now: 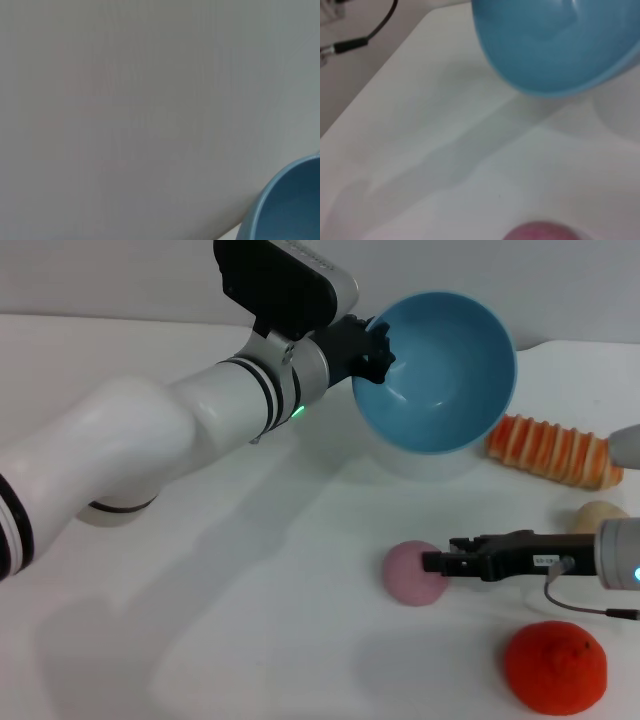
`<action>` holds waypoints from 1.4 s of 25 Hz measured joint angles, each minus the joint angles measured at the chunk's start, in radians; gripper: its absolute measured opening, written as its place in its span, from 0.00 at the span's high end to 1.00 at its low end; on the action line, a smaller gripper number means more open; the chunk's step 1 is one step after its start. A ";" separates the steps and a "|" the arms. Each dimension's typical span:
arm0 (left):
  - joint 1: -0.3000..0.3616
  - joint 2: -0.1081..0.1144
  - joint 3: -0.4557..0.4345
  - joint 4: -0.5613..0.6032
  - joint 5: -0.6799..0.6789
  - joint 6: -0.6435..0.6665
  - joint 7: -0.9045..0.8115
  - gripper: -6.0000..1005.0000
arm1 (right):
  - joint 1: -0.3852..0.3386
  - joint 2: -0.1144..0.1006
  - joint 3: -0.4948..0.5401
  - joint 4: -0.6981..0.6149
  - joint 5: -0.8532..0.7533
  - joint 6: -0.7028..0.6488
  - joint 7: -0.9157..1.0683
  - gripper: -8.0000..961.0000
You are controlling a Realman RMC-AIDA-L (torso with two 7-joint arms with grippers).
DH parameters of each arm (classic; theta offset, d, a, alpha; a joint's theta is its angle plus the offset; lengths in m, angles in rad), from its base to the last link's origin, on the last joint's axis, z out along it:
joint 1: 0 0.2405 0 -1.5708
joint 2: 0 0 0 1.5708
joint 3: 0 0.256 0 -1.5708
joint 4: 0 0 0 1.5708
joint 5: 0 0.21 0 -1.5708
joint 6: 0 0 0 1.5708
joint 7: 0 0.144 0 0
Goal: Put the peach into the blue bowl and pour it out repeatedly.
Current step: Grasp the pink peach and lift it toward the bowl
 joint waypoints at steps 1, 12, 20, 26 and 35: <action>0.003 0.000 0.000 0.000 -0.001 0.000 0.000 1.00 | 0.006 0.002 0.000 0.007 0.005 0.012 -0.006 0.43; 0.011 -0.002 0.001 -0.005 -0.004 0.000 0.000 1.00 | 0.069 0.006 0.000 0.128 0.008 0.108 -0.064 0.26; 0.011 -0.002 0.005 -0.007 -0.005 0.002 0.000 1.00 | 0.066 0.006 -0.021 0.131 0.001 0.088 -0.074 0.28; 0.009 -0.003 0.016 -0.006 -0.005 0.003 0.000 1.00 | 0.063 0.007 -0.023 0.132 0.046 0.068 -0.125 0.47; 0.006 0.005 0.001 -0.028 -0.005 0.080 -0.017 1.00 | 0.012 -0.001 -0.016 -0.046 0.064 -0.163 -0.113 0.76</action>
